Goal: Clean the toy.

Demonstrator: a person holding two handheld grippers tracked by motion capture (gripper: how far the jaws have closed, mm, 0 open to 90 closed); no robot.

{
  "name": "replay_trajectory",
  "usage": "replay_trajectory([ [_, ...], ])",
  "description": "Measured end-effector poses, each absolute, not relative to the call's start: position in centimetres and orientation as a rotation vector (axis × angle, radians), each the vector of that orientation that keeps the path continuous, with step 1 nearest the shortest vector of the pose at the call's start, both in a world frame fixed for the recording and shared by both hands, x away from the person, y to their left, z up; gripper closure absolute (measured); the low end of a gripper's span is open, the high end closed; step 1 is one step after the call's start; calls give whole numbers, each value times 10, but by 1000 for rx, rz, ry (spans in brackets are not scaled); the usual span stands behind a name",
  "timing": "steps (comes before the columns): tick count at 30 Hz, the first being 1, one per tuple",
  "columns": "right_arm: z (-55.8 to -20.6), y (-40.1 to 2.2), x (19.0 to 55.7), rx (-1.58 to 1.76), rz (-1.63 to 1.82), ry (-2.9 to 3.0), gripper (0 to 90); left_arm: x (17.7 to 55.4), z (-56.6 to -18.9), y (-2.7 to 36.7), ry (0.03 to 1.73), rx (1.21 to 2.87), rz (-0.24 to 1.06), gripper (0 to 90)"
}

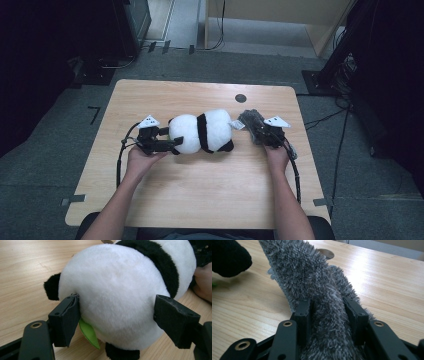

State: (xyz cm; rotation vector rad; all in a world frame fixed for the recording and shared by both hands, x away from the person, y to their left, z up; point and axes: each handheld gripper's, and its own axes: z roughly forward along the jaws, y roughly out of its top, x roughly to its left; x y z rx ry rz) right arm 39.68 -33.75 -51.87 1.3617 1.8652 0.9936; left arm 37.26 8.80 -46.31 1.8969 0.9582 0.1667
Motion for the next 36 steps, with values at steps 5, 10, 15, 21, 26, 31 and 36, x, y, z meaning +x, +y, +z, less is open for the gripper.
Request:
replay_trajectory([
  [5, -520, -337, 400, 1379, 948, 1920, 623, 372, -464, 88, 956, 1891, 175, 222],
  [10, -522, -331, 401, 1337, 870, 1972, 664, 372, -465, 88, 955, 1887, 174, 224],
  [15, -522, -331, 402, 1356, 867, 1968, 628, 371, -466, 88, 950, 1885, 180, 227],
  [21, -521, -333, 403, 1389, 878, 1961, 627, 370, -468, 89, 946, 1875, 187, 226],
  [26, -521, -334, 402, 1410, 913, 1954, 764, 369, -468, 88, 942, 1878, 196, 225],
  [31, -512, -339, 401, 1475, 989, 1944, 784, 369, -468, 88, 941, 1879, 199, 225],
  [36, -499, -343, 401, 1506, 1021, 1965, 788, 370, -470, 88, 931, 1874, 200, 216],
])
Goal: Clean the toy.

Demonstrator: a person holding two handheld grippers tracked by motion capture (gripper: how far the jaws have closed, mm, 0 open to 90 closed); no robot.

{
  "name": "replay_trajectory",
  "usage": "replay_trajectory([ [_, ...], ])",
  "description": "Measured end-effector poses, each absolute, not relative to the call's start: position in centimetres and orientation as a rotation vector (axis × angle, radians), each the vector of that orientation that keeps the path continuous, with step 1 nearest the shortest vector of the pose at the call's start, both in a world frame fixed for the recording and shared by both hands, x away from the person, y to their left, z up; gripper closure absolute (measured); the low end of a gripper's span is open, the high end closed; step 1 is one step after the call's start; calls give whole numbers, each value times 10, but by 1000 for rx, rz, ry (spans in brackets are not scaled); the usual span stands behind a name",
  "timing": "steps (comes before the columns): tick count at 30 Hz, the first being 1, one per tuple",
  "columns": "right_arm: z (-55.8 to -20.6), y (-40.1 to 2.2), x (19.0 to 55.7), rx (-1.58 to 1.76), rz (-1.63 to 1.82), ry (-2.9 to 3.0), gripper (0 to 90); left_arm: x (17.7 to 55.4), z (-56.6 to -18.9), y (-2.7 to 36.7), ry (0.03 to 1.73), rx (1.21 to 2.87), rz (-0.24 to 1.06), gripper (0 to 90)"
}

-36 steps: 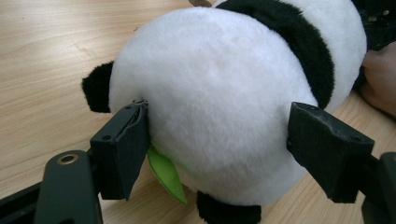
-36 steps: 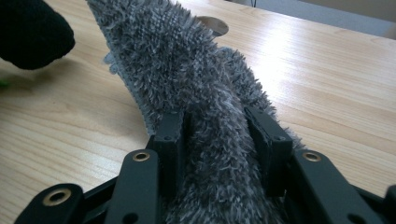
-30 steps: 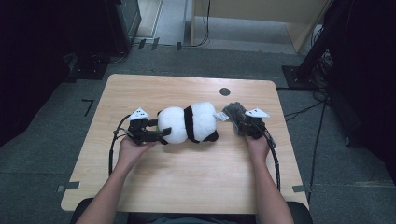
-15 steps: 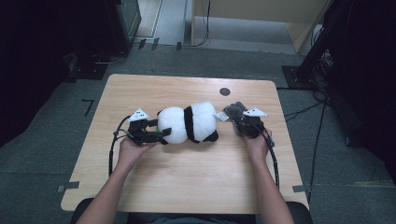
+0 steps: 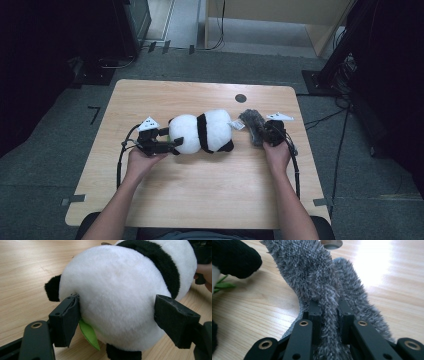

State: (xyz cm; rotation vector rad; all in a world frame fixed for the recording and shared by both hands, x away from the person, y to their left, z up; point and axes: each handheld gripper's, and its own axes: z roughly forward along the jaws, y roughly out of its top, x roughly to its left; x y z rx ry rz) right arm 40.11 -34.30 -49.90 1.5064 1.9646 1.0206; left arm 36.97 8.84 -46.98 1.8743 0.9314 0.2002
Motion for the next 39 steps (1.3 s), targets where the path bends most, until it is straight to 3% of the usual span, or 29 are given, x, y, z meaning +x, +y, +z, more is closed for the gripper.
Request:
replay_trajectory([
  [17, -440, -333, 394, 1416, 1117, 2044, 784, 368, -469, 86, 909, 1913, 226, 204],
  [39, -374, -265, 405, 1145, 1183, 2180, 784, 369, -469, 86, 916, 1913, 218, 204],
])
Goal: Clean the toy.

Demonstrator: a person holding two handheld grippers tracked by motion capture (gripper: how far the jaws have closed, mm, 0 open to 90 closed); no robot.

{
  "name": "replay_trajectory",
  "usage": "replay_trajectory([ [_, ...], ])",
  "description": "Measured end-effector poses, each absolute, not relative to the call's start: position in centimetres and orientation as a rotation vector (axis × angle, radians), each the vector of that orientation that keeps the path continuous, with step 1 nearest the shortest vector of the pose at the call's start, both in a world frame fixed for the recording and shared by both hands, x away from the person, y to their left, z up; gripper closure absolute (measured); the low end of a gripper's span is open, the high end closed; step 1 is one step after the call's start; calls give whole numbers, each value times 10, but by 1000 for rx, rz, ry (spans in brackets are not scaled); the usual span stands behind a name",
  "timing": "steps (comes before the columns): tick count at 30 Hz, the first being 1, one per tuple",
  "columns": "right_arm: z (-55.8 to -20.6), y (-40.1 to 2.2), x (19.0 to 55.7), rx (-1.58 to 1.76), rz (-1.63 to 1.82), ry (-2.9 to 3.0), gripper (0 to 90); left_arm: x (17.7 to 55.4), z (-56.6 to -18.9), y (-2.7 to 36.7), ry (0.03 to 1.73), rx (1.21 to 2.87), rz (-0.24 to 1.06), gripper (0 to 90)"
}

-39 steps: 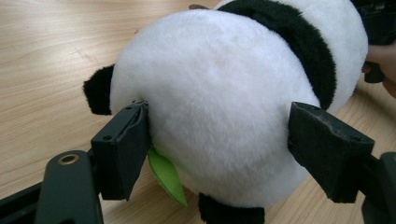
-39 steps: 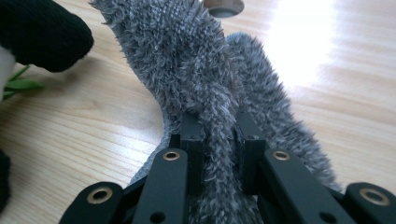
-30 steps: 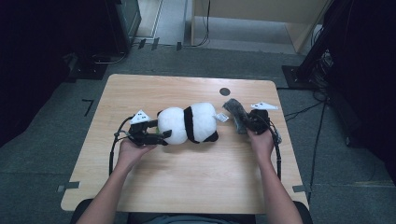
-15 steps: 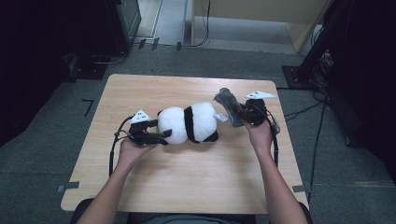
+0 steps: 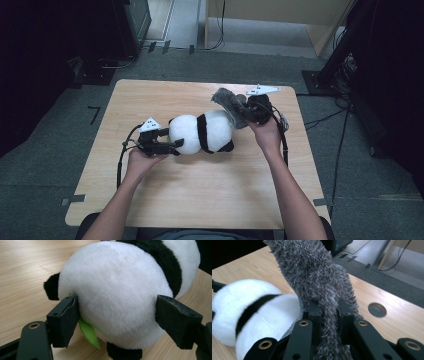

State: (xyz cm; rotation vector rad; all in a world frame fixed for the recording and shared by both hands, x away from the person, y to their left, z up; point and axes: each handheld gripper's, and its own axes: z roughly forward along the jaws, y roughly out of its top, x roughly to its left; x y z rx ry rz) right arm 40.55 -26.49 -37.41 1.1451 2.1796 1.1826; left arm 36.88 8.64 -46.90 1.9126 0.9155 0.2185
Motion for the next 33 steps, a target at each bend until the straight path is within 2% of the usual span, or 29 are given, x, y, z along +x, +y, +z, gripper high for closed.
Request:
replay_trajectory([
  [10, -362, -226, 417, 1062, 1205, 2247, 778, 369, -468, 86, 925, 1916, 216, 204],
  [16, -377, -197, 425, 1050, 1162, 2347, 783, 369, -470, 85, 925, 1909, 215, 196],
  [23, -397, -184, 425, 1062, 1151, 2386, 792, 376, -480, 82, 918, 1925, 212, 90],
  [27, -402, -185, 426, 1080, 1153, 2377, 792, 379, -482, 80, 909, 1924, 203, 77],
  [33, -397, -181, 428, 1056, 1120, 2386, 791, 376, -478, 81, 931, 1942, 215, 363],
])
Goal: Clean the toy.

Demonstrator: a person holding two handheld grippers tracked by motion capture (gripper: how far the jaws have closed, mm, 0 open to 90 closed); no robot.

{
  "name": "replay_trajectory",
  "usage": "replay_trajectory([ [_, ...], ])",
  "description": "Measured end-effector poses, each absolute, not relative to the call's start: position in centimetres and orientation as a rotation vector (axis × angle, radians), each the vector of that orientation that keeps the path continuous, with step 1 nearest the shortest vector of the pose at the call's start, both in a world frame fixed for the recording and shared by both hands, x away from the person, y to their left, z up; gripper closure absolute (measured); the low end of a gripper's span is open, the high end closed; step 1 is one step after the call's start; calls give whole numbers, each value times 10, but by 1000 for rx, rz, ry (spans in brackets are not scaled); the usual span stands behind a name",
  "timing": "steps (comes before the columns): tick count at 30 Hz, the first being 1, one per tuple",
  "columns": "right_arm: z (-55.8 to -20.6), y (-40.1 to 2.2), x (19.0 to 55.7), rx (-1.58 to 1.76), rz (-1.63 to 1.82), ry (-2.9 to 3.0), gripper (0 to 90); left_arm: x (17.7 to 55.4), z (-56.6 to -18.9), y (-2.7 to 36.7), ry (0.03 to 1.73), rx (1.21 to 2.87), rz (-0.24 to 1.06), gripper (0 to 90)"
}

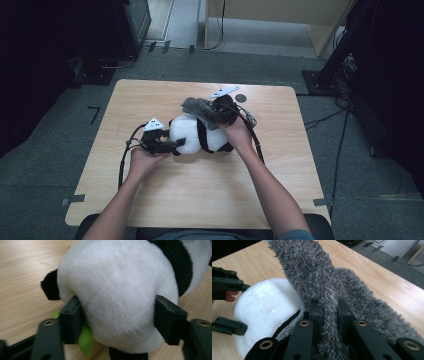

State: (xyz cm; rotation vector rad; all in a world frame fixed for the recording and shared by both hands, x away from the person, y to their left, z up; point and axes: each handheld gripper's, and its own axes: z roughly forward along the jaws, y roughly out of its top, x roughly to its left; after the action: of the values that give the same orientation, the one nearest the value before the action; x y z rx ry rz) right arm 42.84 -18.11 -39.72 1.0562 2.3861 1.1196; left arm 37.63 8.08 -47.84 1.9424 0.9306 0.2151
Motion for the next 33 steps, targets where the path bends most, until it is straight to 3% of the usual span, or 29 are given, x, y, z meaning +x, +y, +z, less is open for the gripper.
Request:
replay_trajectory([
  [4, -383, -172, 434, 1025, 1134, 2392, 789, 373, -476, 79, 930, 1955, 237, 422],
  [10, -374, -144, 449, 962, 1129, 2445, 784, 373, -475, 78, 953, 1945, 229, 434],
  [21, -400, -98, 462, 898, 1049, 2583, 775, 371, -476, 79, 972, 1930, 212, 409],
  [33, -404, -127, 475, 969, 955, 2594, 775, 372, -477, 79, 985, 1920, 204, 417],
])
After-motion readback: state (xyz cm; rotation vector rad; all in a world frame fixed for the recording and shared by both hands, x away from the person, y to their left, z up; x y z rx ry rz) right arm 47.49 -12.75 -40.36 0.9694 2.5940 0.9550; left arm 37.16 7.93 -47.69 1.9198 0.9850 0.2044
